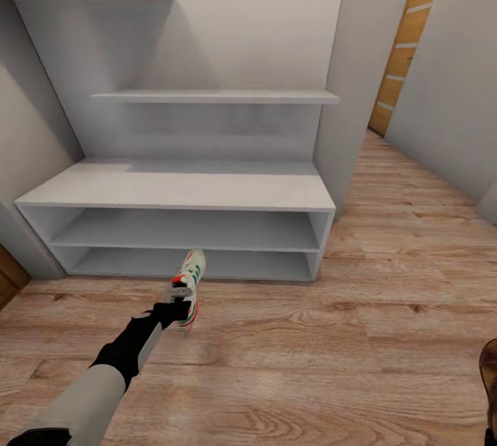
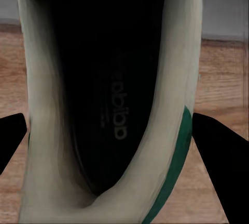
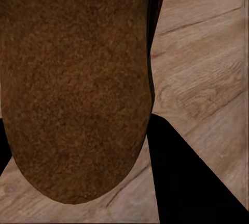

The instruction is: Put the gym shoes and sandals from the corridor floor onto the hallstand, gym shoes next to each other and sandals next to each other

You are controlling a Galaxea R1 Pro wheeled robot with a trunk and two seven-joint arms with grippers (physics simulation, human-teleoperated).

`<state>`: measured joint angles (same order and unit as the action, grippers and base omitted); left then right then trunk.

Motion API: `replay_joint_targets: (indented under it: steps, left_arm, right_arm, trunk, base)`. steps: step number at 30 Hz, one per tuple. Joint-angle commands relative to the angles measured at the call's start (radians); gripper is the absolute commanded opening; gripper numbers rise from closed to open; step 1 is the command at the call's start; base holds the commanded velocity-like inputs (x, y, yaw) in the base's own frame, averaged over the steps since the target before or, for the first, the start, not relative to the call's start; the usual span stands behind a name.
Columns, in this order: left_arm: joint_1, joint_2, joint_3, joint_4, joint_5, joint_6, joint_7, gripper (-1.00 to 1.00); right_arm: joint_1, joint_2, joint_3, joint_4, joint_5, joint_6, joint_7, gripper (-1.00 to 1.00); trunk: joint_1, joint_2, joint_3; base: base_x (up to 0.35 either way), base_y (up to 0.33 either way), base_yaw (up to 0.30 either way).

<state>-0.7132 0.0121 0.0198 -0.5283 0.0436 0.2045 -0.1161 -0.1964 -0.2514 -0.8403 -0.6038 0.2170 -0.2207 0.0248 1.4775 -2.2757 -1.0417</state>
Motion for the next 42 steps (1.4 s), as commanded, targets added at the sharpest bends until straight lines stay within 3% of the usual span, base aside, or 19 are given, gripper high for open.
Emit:
replay_joint_targets:
  steps: [1,5,9,10,15,19,24,34,42]
  left_arm:
    - [-0.024,-0.005,0.002,-0.001,-0.008,0.029,-0.005,-1.00]
    - [-0.092,-0.012,0.001,-0.006,-0.023,0.100,-0.006,-1.00]
    - [-0.097,-0.013,-0.011,-0.067,-0.028,0.117,-0.007,-1.00]
    - [-0.096,-0.012,-0.035,-0.112,-0.030,0.122,-0.007,-1.00]
    - [-0.103,-0.012,-0.048,-0.126,-0.031,0.153,-0.004,-1.00]
    - [-0.107,-0.013,-0.050,-0.128,-0.030,0.205,0.086,-1.00]
    - [-0.106,-0.014,-0.050,-0.125,-0.027,0.213,0.155,-1.00]
    - [-0.102,-0.014,-0.049,-0.129,-0.024,0.210,0.164,-1.00]
    - [-0.101,-0.014,-0.049,-0.130,-0.024,0.209,0.166,-1.00]
  right_arm:
    - [-0.001,-0.003,-0.016,0.000,0.009,0.005,0.020,-1.00]
    - [-0.001,-0.004,-0.035,-0.033,0.009,0.018,0.095,-1.00]
    - [-0.001,0.004,-0.034,-0.076,0.010,0.022,0.110,-1.00]
    - [-0.001,0.005,-0.034,-0.084,0.010,0.023,0.112,-1.00]
    - [-0.001,0.006,-0.034,-0.086,0.010,0.032,0.113,-1.00]
    - [-0.001,0.006,-0.036,-0.086,0.010,0.083,0.114,-1.00]
    - [-0.001,0.006,-0.037,-0.086,0.010,0.095,0.115,-1.00]
    - [-0.001,0.006,-0.037,-0.086,0.010,0.096,0.115,-1.00]
    - [-0.001,0.006,-0.037,-0.087,0.010,0.096,0.115,-1.00]
  trunk:
    - [0.000,0.000,-0.001]
    - [0.000,0.000,-0.001]
    - [0.000,0.000,-0.001]
    - [0.000,0.000,-0.001]
    - [0.008,-0.014,-0.008]
    - [0.023,-0.042,-0.026]
    - [0.042,-0.077,-0.049]
    - [0.050,-0.091,-0.065]
    - [0.077,-0.140,-0.092]
  base:
    - [0.000,0.000,0.000]
    - [0.000,0.000,0.000]
    - [0.000,0.000,0.000]
    - [0.000,0.000,0.000]
    - [0.000,0.000,0.000]
    - [0.000,0.000,0.000]
    - [0.000,0.000,0.000]
    - [0.000,0.000,0.000]
    - [0.000,0.000,0.000]
